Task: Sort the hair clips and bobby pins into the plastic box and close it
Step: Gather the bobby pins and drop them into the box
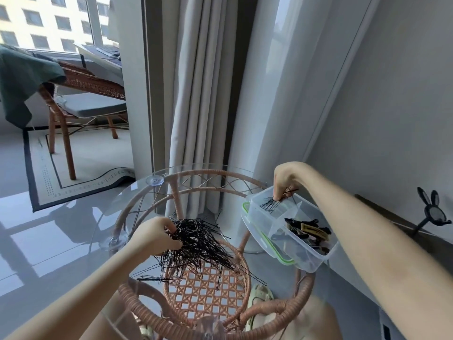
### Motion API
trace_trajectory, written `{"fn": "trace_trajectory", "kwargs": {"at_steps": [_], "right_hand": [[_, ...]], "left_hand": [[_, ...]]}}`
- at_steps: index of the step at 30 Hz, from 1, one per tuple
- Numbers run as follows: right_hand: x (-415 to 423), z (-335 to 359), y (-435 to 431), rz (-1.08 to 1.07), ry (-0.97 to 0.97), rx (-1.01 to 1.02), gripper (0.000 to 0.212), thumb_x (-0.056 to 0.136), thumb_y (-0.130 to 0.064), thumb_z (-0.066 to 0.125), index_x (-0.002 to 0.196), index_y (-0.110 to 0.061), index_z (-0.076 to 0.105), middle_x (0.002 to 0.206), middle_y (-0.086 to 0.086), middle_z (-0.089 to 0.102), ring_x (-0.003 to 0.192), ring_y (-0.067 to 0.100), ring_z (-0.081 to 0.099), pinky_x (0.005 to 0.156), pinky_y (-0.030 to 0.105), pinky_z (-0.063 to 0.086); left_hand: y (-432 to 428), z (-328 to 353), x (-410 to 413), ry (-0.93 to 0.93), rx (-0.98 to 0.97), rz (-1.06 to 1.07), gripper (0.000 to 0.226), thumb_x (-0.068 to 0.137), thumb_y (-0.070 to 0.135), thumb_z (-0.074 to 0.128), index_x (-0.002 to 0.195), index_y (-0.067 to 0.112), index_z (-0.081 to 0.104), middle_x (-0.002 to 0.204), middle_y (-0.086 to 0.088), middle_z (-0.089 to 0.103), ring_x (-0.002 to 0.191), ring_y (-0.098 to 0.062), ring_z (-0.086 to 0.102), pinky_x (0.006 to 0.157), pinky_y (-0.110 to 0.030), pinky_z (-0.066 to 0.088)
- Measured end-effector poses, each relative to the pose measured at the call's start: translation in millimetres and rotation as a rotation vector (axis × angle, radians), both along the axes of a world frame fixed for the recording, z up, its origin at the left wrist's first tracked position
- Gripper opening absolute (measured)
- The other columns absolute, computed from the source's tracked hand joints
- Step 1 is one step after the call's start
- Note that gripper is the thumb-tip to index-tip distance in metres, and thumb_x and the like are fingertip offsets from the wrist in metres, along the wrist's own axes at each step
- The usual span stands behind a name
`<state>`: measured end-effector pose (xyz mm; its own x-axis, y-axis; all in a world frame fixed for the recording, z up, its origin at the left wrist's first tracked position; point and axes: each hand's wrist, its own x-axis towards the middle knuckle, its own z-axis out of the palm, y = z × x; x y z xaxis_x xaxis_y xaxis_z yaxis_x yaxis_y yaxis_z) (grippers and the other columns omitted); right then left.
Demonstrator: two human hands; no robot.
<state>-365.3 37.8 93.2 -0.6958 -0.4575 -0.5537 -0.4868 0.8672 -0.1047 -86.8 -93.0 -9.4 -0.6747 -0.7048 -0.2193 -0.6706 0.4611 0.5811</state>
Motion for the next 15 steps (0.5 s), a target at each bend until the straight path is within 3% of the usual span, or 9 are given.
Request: {"fn": "trace_trajectory", "kwargs": {"at_steps": [4, 8, 9, 10, 12, 13, 15], "right_hand": [[-11, -27, -15, -0.161, -0.064, 0.074, 0.018, 0.089, -0.006, 0.058, 0.071, 0.000, 0.058, 0.054, 0.005, 0.061, 0.047, 0.011, 0.054, 0.060, 0.020, 0.047], [-19, -41, -10, -0.321, -0.107, 0.006, 0.023, 0.094, -0.006, 0.047, 0.073, 0.003, 0.051, 0.036, 0.010, 0.057, 0.025, 0.013, 0.052, 0.034, 0.018, 0.046], [-19, -45, -8, -0.333, -0.111, -0.020, 0.025, 0.095, -0.006, 0.046, 0.073, 0.004, 0.050, 0.038, 0.011, 0.057, 0.025, 0.014, 0.053, 0.035, 0.018, 0.047], [-17, -49, -7, -0.345, -0.102, -0.048, 0.025, 0.096, -0.007, 0.045, 0.075, 0.006, 0.050, 0.045, 0.013, 0.058, 0.029, 0.016, 0.055, 0.044, 0.018, 0.051], [-10, -54, -7, -0.377, -0.072, -0.111, 0.020, 0.095, -0.010, 0.047, 0.090, 0.008, 0.053, 0.063, 0.014, 0.053, 0.047, 0.019, 0.058, 0.074, 0.024, 0.056], [-5, -55, -6, -0.376, -0.044, -0.149, 0.019, 0.095, -0.012, 0.048, 0.099, 0.005, 0.053, 0.070, 0.013, 0.052, 0.057, 0.019, 0.058, 0.081, 0.027, 0.054], [10, -48, -3, -0.299, 0.123, -0.240, 0.012, 0.092, -0.012, 0.050, 0.091, 0.000, 0.054, 0.072, 0.010, 0.053, 0.071, 0.022, 0.058, 0.073, 0.027, 0.053]], "left_hand": [[3, 0, -3, -0.034, -0.080, -0.011, 0.035, 0.073, 0.028, 0.073, 0.105, 0.019, 0.061, 0.092, 0.003, 0.055, 0.084, -0.017, 0.063, 0.075, -0.029, 0.055], [2, -2, -4, -0.033, -0.067, -0.005, 0.031, 0.073, 0.022, 0.074, 0.100, 0.018, 0.062, 0.095, 0.000, 0.059, 0.085, -0.019, 0.066, 0.076, -0.031, 0.056], [1, -2, -4, -0.037, -0.068, -0.006, 0.028, 0.072, 0.019, 0.073, 0.098, 0.018, 0.062, 0.093, -0.001, 0.060, 0.083, -0.019, 0.067, 0.075, -0.032, 0.057], [1, -2, -4, -0.040, -0.069, -0.008, 0.025, 0.072, 0.016, 0.071, 0.096, 0.017, 0.062, 0.090, 0.000, 0.060, 0.081, -0.019, 0.068, 0.074, -0.033, 0.058], [0, -2, -6, -0.031, -0.070, -0.008, 0.021, 0.072, 0.011, 0.069, 0.091, 0.015, 0.064, 0.083, 0.003, 0.058, 0.078, -0.018, 0.068, 0.070, -0.032, 0.059], [0, -2, -6, -0.024, -0.072, -0.008, 0.019, 0.071, 0.010, 0.069, 0.090, 0.015, 0.065, 0.080, 0.005, 0.057, 0.077, -0.018, 0.068, 0.068, -0.031, 0.059], [0, -1, -7, -0.009, -0.061, -0.004, 0.016, 0.072, 0.008, 0.069, 0.087, 0.014, 0.066, 0.078, 0.006, 0.057, 0.075, -0.018, 0.069, 0.067, -0.031, 0.059]]}}
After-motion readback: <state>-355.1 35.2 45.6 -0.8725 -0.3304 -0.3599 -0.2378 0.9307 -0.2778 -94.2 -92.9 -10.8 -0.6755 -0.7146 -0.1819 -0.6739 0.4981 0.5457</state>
